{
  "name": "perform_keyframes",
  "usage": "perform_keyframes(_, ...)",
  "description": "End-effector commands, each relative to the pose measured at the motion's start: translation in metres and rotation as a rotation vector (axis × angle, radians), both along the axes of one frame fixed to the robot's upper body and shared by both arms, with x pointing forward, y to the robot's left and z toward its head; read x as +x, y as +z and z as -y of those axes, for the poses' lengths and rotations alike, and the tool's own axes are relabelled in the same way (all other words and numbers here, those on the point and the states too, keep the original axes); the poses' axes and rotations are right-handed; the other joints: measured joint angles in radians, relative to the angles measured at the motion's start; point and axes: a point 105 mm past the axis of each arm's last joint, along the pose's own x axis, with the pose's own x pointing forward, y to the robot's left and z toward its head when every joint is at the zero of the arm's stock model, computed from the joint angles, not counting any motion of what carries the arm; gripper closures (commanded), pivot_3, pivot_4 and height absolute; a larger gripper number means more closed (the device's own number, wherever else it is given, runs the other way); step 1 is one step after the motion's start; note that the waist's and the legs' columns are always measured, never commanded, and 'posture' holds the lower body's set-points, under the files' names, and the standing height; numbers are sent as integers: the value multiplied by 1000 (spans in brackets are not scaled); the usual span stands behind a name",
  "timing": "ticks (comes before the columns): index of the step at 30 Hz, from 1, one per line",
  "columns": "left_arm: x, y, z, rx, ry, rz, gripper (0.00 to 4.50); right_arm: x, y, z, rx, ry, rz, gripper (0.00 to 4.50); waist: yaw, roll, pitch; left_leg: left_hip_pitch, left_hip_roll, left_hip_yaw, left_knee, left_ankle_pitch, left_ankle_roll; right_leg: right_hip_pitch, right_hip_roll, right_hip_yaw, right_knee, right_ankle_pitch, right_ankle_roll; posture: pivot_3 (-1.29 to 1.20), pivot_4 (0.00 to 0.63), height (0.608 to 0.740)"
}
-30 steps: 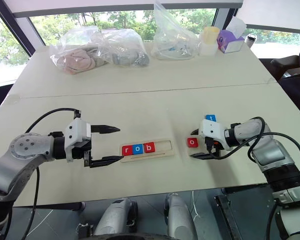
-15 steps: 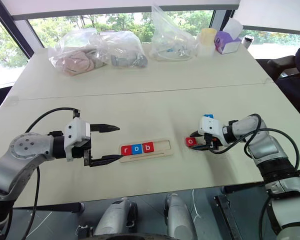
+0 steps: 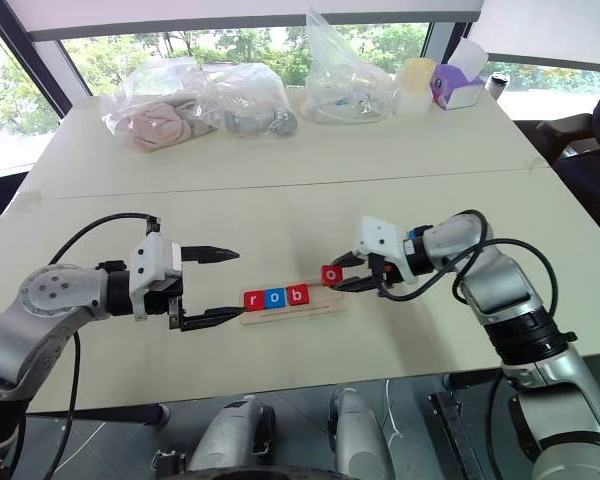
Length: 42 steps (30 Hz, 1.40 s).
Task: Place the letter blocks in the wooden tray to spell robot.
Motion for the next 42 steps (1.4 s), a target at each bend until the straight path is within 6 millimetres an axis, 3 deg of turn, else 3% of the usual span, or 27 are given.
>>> perform_keyframes(1, -3, 13, 5, -7, -25, 48, 0, 2, -2, -7, -21, 14, 45, 3384, 0, 0, 0, 0, 0, 0, 0, 0, 0, 0, 0, 0, 0, 0, 0, 0, 150, 740)
perform_keyframes(14, -4, 16, 8, -15, -14, 44, 0, 7, -22, -9, -77, 19, 58, 3384, -3, 0, 0, 0, 0, 0, 0, 0, 0, 0, 0, 0, 0, 0, 0, 0, 150, 740)
perform_keyframes(28, -5, 19, 10, -17, -9, 45, 0, 11, -26, -10, -90, 16, 60, 3384, -4, 0, 0, 0, 0, 0, 0, 0, 0, 0, 0, 0, 0, 0, 0, 0, 150, 740)
perform_keyframes(34, -5, 19, 10, -16, -6, 44, 0, 12, -24, -11, -87, 17, 66, 232, -4, 0, 0, 0, 0, 0, 0, 0, 0, 0, 0, 0, 0, 0, 0, 0, 150, 740)
perform_keyframes(35, -5, 19, 10, -16, -6, 44, 0, 11, -23, -11, -86, 20, 67, 48, -4, 0, 0, 0, 0, 0, 0, 0, 0, 0, 0, 0, 0, 0, 0, 0, 150, 740)
perform_keyframes(42, -5, 19, 10, -16, -9, 43, 0, 19, 0, -12, -20, -29, 115, 48, -4, 0, 0, 0, 0, 0, 0, 0, 0, 0, 0, 0, 0, 0, 0, 0, 150, 740)
